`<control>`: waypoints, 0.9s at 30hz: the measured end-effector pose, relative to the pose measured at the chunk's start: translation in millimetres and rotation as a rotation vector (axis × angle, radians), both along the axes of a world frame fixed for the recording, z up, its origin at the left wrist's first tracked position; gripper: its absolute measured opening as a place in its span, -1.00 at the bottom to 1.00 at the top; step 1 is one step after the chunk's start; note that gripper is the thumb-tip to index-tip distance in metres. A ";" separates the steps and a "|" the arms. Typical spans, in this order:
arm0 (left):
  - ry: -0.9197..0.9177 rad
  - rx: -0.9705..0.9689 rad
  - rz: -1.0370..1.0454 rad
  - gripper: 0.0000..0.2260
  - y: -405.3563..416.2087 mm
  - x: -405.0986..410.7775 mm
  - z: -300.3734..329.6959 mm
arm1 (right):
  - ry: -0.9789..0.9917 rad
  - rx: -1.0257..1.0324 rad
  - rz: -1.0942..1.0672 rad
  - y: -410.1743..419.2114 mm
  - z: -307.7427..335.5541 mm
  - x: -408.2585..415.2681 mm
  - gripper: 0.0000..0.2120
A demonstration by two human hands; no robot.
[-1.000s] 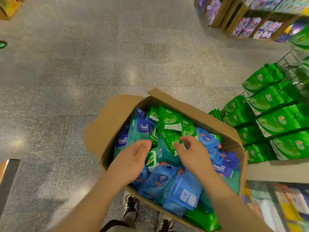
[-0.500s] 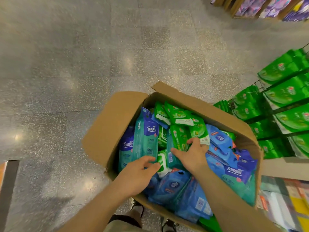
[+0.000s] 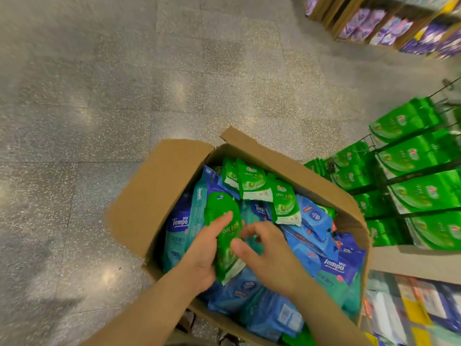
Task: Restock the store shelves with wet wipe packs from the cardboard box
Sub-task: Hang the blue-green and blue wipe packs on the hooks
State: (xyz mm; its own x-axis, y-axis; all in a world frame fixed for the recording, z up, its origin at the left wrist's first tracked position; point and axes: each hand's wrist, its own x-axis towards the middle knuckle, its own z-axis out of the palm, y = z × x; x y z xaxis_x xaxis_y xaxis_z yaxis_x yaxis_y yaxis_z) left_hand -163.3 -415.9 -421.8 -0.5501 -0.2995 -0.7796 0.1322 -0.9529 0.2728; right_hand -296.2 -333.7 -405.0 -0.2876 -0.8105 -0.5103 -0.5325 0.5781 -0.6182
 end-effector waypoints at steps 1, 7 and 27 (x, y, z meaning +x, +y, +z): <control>0.013 -0.001 0.006 -0.56 -2.5 2.6 -0.8 | 0.038 -0.055 -0.076 -11.0 -2.6 -7.0 -0.50; 0.176 0.070 0.132 -0.40 -19.7 23.9 -4.7 | 0.496 0.041 -0.314 -92.9 -65.4 -47.2 -0.33; 0.341 0.027 0.328 -0.31 -24.4 30.3 -19.3 | 0.003 -0.237 -0.020 -59.4 27.5 14.3 -0.69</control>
